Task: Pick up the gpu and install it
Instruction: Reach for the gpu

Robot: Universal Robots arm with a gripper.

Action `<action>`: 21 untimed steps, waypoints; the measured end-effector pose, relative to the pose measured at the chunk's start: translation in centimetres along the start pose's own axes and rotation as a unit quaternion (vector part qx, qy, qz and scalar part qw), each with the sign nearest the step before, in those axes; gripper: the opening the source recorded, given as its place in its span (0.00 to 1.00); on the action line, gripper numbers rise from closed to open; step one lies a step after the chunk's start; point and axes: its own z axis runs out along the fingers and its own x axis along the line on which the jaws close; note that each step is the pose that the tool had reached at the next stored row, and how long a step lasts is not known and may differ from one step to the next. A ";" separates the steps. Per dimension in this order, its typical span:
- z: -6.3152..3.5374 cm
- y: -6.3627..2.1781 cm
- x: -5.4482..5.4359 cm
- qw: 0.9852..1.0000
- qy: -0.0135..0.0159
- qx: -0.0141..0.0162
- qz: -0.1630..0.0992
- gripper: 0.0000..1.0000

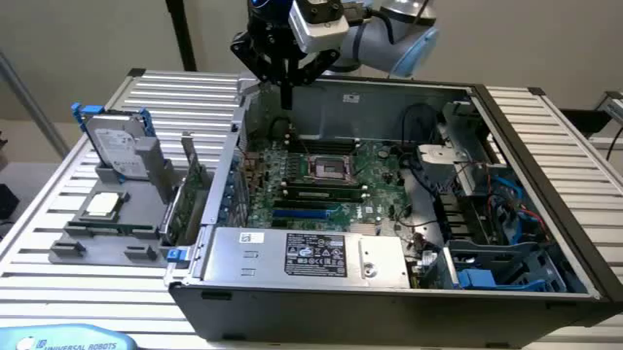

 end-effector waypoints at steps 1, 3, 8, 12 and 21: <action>0.00 0.00 0.0 1.000 0.000 0.000 0.000 0.11; 0.00 0.00 0.0 1.000 0.000 0.000 0.000 0.11; 0.00 0.00 0.0 1.000 0.000 0.000 0.000 0.11; 0.00 0.00 0.0 1.000 0.000 0.000 0.000 0.11; -0.14 -1.62 3.0 1.000 0.000 0.000 0.000 0.11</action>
